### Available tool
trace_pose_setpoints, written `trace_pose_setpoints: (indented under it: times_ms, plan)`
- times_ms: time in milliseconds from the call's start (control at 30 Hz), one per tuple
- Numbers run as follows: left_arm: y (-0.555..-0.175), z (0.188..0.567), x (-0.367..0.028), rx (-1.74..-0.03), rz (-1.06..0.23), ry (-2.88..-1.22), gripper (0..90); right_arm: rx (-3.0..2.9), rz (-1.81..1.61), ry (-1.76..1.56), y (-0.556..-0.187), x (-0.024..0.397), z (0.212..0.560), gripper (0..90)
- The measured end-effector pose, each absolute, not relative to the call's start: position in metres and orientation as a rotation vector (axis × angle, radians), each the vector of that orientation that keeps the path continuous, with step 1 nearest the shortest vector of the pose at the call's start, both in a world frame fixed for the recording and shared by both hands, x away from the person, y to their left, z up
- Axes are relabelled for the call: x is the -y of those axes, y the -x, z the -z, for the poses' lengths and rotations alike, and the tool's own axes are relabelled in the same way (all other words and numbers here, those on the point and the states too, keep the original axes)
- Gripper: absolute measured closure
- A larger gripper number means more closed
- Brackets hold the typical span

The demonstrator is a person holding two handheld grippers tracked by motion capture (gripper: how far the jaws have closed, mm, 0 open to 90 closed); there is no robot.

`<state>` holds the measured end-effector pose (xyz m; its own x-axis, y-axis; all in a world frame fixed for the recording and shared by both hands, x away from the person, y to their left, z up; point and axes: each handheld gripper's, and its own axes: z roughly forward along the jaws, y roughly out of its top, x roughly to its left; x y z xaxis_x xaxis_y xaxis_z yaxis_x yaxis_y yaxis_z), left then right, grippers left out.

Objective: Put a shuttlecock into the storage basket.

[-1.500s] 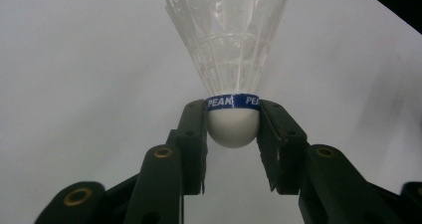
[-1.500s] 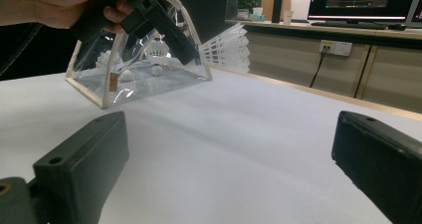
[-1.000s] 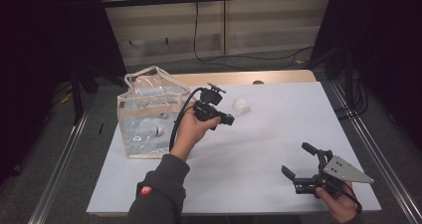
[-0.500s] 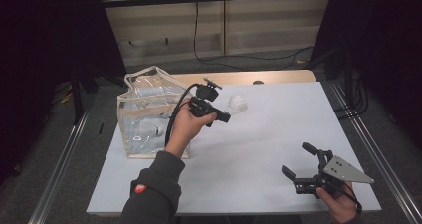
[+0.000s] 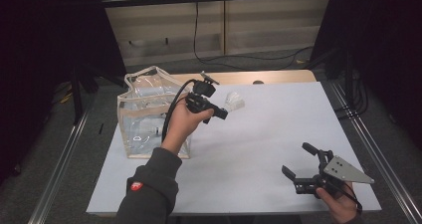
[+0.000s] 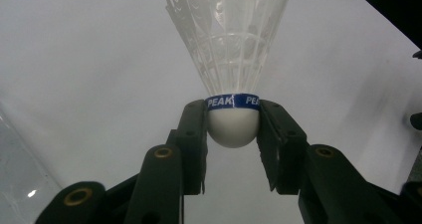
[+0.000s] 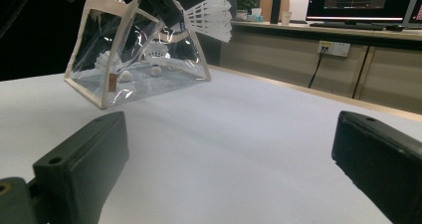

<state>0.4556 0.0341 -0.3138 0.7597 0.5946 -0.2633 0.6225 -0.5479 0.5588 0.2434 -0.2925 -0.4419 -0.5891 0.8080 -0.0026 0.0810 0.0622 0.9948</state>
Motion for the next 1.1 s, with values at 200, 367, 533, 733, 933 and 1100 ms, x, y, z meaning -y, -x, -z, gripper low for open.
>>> trace_pose_setpoints:
  times_ms: [200,367,533,733,933,1100]
  plan:
    - [-0.457,0.307,-0.038,-0.913,0.059,-2.303,65.4,-1.756,-1.581,-0.894,-0.243,0.292,0.442,1.1]
    - [-0.457,0.302,-0.040,-0.916,0.051,-2.301,65.5,-1.756,-1.580,-0.895,-0.243,0.292,0.442,1.1]
    - [-0.457,0.297,-0.044,-0.921,0.051,-2.302,65.4,-1.756,-1.581,-0.893,-0.243,0.292,0.442,1.1]
    - [-0.458,0.293,-0.048,-0.931,0.050,-2.310,65.4,-1.757,-1.580,-0.894,-0.243,0.293,0.442,1.1]
    - [-0.458,0.288,-0.051,-0.935,0.037,-2.319,65.4,-1.756,-1.580,-0.890,-0.243,0.293,0.442,1.1]
    - [-0.458,0.282,-0.054,-0.941,0.027,-2.317,65.4,-1.756,-1.580,-0.891,-0.243,0.293,0.442,1.1]
